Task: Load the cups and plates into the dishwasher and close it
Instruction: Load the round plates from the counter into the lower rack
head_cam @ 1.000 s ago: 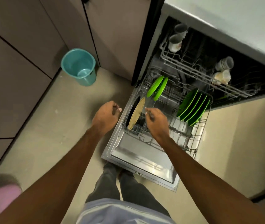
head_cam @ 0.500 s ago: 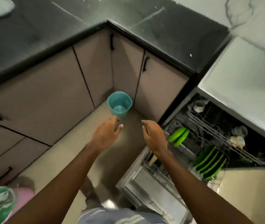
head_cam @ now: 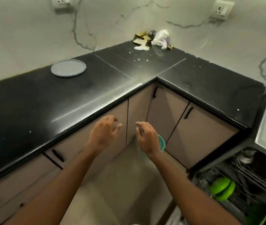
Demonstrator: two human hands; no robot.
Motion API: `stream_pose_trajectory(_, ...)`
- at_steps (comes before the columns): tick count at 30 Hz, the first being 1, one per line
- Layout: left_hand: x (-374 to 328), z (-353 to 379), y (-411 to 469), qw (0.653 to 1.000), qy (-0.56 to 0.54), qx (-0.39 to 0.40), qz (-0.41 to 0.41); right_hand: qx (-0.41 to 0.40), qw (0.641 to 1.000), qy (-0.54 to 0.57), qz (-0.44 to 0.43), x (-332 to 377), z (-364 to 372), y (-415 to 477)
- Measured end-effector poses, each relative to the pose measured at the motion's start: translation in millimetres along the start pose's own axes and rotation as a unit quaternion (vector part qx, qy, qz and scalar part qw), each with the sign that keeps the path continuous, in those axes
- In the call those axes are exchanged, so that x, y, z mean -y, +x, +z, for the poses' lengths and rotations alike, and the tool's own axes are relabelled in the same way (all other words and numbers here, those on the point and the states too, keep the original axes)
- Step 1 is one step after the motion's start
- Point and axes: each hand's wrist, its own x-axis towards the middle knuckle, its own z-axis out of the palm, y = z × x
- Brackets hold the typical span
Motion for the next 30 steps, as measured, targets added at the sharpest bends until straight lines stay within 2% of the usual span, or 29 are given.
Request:
stream_pose_trajectory(7,61.3,-44.6,62.3,0.997,-0.035,-0.054,-0.050,0.027,0.998,-0.005,-0.065,41.4,59.6,88.1)
stream_pose_trajectory(17,142.1,-65.6,181.7,0.993,-0.011,-0.094,-0.072,0.044,0.995,0.011,-0.087,47.6,133.8,226.4)
stream_pose_trajectory(23,216.9,-61.6,267.5,0.977,-0.045,-0.104,-0.182,0.084,0.994,0.017,-0.071,35.9,197.2,323.8)
stream_pose_trajectory(30,301.7,-58.1,316.8,0.933,-0.041,-0.120,-0.337,0.182,0.982,0.039,-0.017,31.0,270.4,400.5)
